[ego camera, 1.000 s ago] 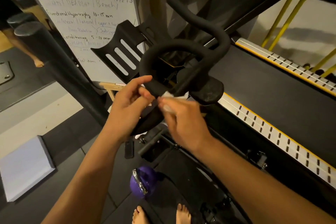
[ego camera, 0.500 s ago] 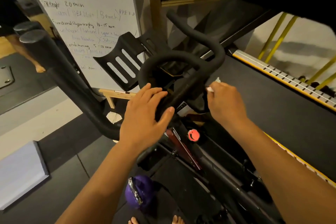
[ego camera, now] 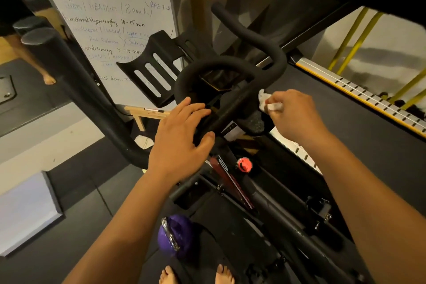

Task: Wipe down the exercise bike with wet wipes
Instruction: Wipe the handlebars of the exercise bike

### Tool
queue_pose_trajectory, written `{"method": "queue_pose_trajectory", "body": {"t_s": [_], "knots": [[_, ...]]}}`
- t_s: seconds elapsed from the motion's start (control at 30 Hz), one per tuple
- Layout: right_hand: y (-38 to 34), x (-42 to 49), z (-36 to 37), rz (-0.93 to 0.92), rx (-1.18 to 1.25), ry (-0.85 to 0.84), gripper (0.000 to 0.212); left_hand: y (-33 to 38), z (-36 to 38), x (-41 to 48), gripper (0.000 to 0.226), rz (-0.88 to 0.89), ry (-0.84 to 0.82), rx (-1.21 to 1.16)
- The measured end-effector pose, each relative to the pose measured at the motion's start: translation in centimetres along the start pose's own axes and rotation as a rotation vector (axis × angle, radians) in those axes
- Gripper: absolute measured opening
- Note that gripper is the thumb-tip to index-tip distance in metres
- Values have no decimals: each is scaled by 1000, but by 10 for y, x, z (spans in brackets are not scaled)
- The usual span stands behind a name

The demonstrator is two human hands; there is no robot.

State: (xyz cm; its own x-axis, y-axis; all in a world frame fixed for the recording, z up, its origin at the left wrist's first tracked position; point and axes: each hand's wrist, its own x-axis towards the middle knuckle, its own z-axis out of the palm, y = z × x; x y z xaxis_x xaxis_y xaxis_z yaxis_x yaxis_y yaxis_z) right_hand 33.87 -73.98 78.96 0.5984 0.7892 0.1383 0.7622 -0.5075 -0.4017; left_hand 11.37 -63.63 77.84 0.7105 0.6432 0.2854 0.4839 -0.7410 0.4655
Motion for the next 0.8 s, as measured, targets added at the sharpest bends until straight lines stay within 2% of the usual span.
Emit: {"method": "queue_pose_trajectory", "body": {"t_s": [0.13, 0.27, 0.3, 0.4, 0.5, 0.6, 0.7, 0.73, 0.8], "knots": [[-20, -21, 4, -71, 18, 50, 17, 0, 1, 0, 52, 5, -1, 4], [-41, -75, 21, -286, 130, -162, 20, -1, 1, 0, 53, 13, 6, 18], [-39, -75, 16, -268, 190, -120, 21, -1, 1, 1, 53, 15, 0, 20], [-20, -33, -5, -106, 257, 199, 23, -2, 1, 1, 54, 11, -6, 31], [-14, -11, 2, -56, 83, 180, 21, -2, 2, 0, 53, 11, -8, 31], [-25, -49, 30, -186, 15, 225, 17, -2, 1, 1, 52, 3, -8, -13], [-34, -90, 37, -294, 35, 8, 16, -4, 0, 1, 51, -2, 3, -79], [-35, -94, 33, -293, 80, 3, 19, -5, 0, 0, 51, 3, -1, -100], [-32, -77, 21, -198, 192, 193, 26, -6, -2, -1, 52, 11, -8, -135]]}}
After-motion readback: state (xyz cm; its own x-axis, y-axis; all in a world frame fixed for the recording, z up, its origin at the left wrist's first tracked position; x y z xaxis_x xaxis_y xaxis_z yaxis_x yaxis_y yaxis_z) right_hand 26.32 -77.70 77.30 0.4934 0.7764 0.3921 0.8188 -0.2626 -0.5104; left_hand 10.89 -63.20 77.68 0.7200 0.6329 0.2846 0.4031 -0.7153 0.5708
